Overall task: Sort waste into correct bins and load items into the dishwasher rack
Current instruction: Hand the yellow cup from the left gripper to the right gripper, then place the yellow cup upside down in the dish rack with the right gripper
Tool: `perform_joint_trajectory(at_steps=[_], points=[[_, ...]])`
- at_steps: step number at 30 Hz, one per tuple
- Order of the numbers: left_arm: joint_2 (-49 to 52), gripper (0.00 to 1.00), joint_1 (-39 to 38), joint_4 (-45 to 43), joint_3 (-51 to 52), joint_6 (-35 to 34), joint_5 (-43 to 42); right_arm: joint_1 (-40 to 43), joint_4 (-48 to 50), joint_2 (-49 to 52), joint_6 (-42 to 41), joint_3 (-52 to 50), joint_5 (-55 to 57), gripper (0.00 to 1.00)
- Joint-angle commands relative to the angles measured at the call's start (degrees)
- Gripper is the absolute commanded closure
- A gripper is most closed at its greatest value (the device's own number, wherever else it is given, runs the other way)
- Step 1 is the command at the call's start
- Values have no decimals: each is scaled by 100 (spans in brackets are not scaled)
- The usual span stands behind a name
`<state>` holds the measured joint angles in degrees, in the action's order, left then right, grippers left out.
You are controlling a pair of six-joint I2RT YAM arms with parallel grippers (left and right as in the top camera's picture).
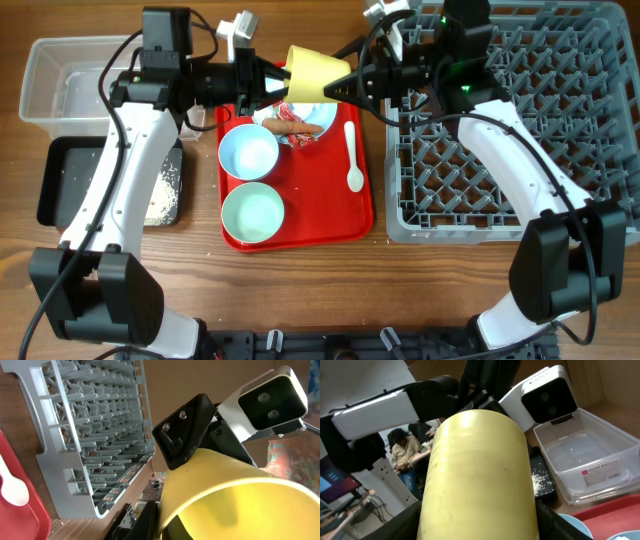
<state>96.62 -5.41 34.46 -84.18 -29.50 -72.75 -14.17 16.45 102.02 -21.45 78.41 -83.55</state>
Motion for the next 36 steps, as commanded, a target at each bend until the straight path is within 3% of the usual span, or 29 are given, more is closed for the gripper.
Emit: perform_joint_trajectory(at_steps=[1, 5, 14, 17, 19, 22, 27, 29, 33, 36], points=[[-98, 91, 0, -87, -81, -103, -48, -28, 26, 0, 31, 66, -118, 43], [-98, 71, 0, -87, -81, -101, -48, -24, 66, 0, 26, 66, -118, 46], [-98, 66, 0, -85, -81, -98, -28, 645, 85, 0, -164, 66, 55, 46], [-98, 64, 0, -59, -81, -101, 382, 1058, -505, 0, -256, 66, 1051, 45], [-98, 64, 0, 55, -81, -98, 798, 1161, -1064, -2, -251, 66, 1976, 45], [-98, 61, 0, 479, -81, -98, 2127, 1060, -2085, -81, 85, 66, 3517, 45], [-98, 61, 0, 1086, -81, -98, 4277, 918, -3469, -623, 225, 190, 5036, 43], [-98, 61, 0, 1172, -81, -101, 4701, 920, -4422, -905, 350, 501, 5689, 43], [-98, 59, 0, 1156, -81, -98, 4736, 870, -7012, -1075, 424, 1460, 6688, 46], [-98, 59, 0, 1182, -81, -76, 4784, 811, -8448, -1064, 476, 1585, 7348, 45]])
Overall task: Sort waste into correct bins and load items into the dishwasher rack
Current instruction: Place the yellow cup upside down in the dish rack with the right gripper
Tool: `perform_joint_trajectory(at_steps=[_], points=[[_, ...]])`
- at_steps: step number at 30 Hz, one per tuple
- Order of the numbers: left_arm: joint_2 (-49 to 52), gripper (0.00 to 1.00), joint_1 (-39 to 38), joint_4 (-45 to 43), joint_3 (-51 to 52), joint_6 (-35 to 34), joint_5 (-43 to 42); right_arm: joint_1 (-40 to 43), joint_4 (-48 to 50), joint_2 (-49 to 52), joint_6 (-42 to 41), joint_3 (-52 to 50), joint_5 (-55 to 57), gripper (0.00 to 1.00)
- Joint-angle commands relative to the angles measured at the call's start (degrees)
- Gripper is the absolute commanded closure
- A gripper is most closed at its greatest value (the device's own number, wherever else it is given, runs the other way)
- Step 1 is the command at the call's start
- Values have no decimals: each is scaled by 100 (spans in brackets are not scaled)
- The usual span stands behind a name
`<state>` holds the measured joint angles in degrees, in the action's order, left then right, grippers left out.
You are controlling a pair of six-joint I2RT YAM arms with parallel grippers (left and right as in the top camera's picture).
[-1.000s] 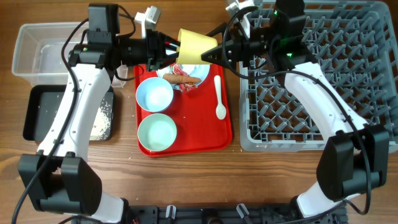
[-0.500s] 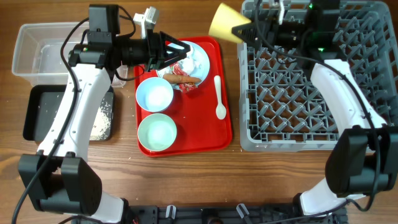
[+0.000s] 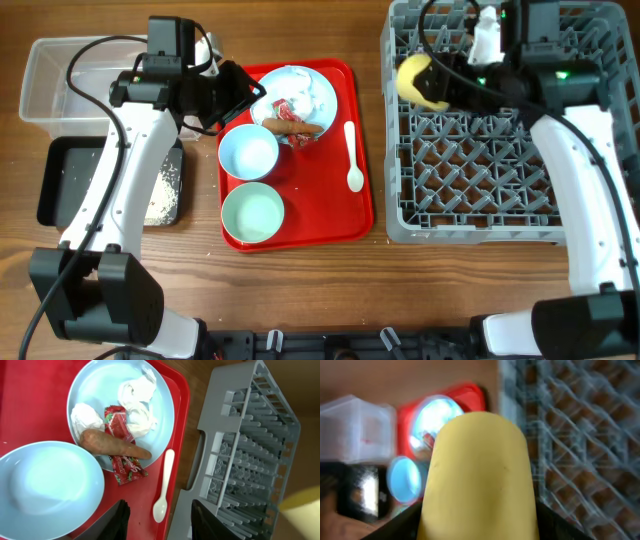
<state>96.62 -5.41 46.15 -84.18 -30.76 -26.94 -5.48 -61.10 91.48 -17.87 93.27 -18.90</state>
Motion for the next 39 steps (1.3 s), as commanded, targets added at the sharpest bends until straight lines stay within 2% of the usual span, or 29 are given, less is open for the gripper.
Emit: perform_joint_trajectory(at_steps=[1, 5, 9, 17, 22, 24, 25, 26, 28, 35, 39], points=[[-98, 59, 0, 46, -81, 50, 280, -57, -1110, 20, 120, 96, 1091, 45], [-98, 59, 0, 240, -81, 55, 675, -57, -2354, 94, 116, 87, 1381, 45], [-98, 59, 0, 286, -81, 352, 833, -57, -2800, 105, -37, -46, 1637, 45], [-98, 59, 0, 433, -81, 431, 1204, -46, -2516, 177, -166, -1209, 1631, 45], [-98, 59, 0, 448, -81, 505, 1204, -28, -1816, 188, -173, -1941, 1628, 45], [-98, 59, 0, 457, -81, 505, 1202, -11, -1598, 188, -179, -2068, 1628, 36], [-98, 59, 0, 461, -81, 505, 1202, 42, -1484, 192, -181, -2070, 1606, 25], [-98, 59, 0, 474, -81, 505, 1202, 92, -1425, 192, -184, -2063, 1587, 17], [-98, 59, 0, 492, -81, 505, 1202, 219, -1335, 192, -179, -2033, 1543, 9], [-98, 58, 0, 494, -81, 505, 1202, 404, -1237, 190, -118, -863, 1121, 9], [-98, 58, 0, 472, -81, 503, 1202, 192, -852, 188, 339, 203, 74, 16]])
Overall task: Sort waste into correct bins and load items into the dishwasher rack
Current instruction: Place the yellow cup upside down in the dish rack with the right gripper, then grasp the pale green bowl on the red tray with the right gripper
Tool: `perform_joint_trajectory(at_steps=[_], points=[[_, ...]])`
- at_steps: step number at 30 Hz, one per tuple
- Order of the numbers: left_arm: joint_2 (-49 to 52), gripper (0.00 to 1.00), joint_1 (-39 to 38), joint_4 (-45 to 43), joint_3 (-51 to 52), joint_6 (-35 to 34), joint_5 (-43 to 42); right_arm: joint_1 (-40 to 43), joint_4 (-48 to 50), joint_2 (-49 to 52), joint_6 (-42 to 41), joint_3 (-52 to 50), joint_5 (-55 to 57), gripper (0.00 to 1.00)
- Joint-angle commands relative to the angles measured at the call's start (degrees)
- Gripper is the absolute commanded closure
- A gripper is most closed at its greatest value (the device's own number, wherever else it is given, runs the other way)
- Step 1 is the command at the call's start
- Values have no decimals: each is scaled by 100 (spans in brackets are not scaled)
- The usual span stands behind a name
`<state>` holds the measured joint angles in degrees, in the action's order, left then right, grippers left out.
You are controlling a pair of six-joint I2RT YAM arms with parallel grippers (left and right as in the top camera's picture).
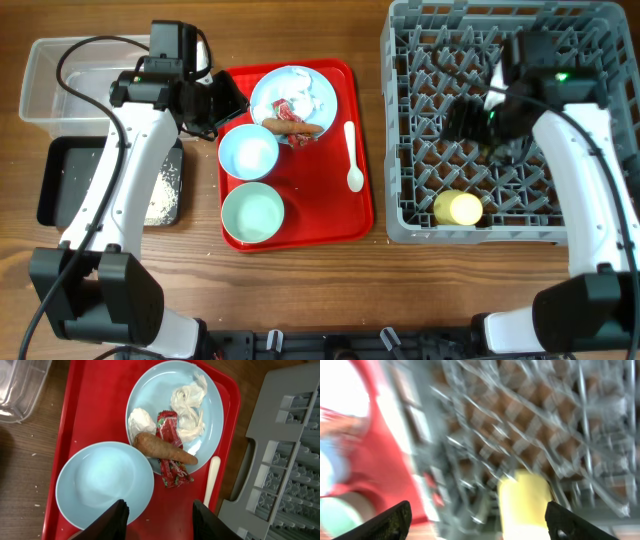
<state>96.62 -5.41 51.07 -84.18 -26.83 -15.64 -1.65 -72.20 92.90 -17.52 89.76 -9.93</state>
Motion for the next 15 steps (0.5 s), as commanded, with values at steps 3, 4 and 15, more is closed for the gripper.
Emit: perform_joint_trajectory(at_steps=[3, 4, 15], points=[[-98, 56, 0, -44, -81, 109, 74, -675, 994, 70, 186, 616, -1202, 18], [-98, 55, 0, -42, -81, 109, 74, -883, 1163, 111, 122, 616, -1200, 18], [-98, 47, 723, -345, -81, -260, 157, -2970, 1902, 1639, -376, 612, -940, 24]])
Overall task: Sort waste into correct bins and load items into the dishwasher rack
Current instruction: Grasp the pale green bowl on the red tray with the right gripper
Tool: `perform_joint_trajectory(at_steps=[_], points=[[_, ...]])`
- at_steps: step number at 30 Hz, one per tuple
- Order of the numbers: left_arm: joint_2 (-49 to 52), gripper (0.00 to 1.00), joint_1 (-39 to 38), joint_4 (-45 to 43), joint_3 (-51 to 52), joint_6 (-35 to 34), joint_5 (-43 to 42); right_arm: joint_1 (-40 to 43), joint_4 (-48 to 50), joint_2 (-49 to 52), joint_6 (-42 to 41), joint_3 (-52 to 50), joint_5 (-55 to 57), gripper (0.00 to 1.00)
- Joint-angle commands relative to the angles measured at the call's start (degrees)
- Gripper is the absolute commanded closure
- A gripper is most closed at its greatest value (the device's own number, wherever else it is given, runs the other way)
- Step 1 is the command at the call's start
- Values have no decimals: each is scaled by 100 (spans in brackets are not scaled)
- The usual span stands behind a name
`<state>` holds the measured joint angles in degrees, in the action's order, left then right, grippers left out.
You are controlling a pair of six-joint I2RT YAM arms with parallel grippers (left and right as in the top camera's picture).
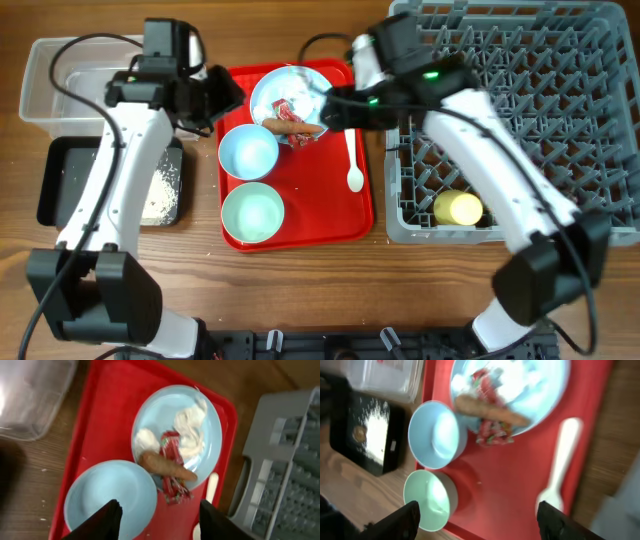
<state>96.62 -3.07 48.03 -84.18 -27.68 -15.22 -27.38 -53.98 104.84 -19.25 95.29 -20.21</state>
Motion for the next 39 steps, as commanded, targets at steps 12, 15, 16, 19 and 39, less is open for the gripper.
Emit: perform_joint_trajectory(at_steps=[12, 15, 16, 19, 39], points=[[-98, 16, 2065, 271, -81, -107, 120, -1471, 238, 1928, -39, 61, 55, 41], [-98, 0, 2218, 337, -81, -109, 168, -1517, 280, 1939, 122, 59, -59, 53], [-98, 0, 2221, 350, -81, -109, 168, -1545, 278, 1954, 114, 59, -15, 60], [-98, 0, 2221, 391, -81, -109, 166, -1646, 254, 2201, 59, 59, 76, 69], [-98, 0, 2221, 393, -81, -111, 166, 262, -365, -809, -1375, 22, 7882, 96]])
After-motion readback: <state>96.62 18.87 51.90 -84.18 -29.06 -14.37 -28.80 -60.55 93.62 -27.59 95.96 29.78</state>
